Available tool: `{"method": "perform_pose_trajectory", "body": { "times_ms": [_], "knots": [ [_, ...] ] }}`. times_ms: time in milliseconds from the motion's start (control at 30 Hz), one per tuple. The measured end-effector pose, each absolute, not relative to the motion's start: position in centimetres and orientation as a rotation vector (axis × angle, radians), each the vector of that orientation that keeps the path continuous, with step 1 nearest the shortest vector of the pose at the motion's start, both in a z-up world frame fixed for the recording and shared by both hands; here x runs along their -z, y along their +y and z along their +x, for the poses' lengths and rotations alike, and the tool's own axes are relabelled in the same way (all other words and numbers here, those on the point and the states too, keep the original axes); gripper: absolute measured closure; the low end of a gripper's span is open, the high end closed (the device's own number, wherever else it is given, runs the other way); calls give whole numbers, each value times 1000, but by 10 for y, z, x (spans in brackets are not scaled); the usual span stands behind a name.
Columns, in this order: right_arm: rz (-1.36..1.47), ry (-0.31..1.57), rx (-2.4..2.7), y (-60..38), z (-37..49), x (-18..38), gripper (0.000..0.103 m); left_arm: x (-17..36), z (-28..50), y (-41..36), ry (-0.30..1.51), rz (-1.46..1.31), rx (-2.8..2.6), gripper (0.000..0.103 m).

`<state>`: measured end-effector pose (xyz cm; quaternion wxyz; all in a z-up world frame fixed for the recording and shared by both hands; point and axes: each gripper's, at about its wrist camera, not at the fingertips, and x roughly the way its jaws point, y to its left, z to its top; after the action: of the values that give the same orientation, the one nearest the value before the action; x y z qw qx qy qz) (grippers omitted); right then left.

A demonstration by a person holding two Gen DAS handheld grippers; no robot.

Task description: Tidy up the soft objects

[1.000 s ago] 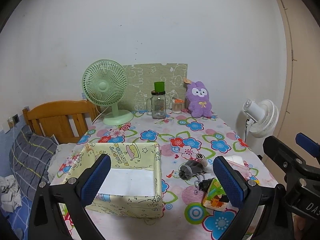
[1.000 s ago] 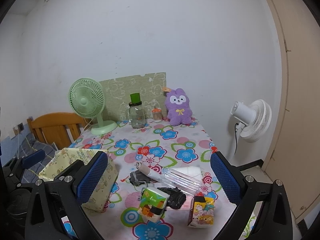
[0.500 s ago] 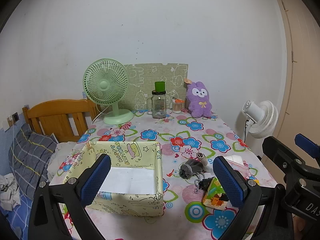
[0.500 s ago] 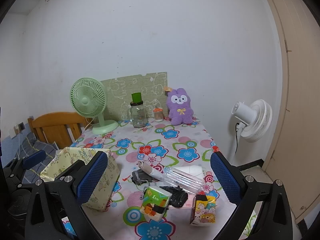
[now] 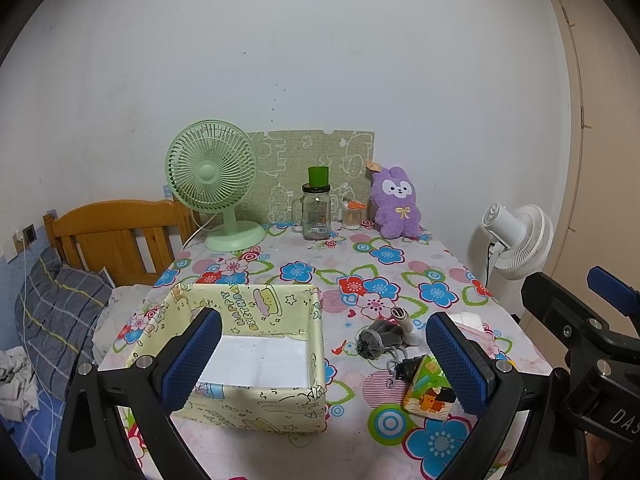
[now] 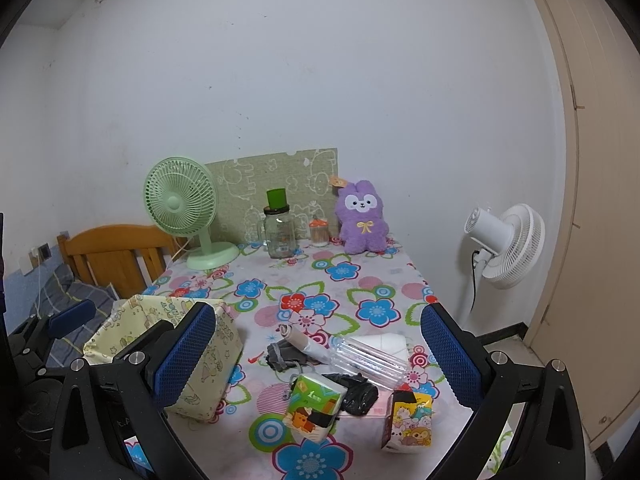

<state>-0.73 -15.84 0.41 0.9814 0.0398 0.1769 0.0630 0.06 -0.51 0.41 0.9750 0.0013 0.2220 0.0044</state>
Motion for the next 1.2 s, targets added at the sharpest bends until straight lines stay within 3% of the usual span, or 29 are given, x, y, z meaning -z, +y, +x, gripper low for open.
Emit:
{"method": "perform_pose_trajectory", "body": {
  "times_ms": [1200],
  "knots": [
    [90, 390, -86, -176, -3, 15, 0, 22, 10, -25, 487, -2, 53, 4]
  ]
}}
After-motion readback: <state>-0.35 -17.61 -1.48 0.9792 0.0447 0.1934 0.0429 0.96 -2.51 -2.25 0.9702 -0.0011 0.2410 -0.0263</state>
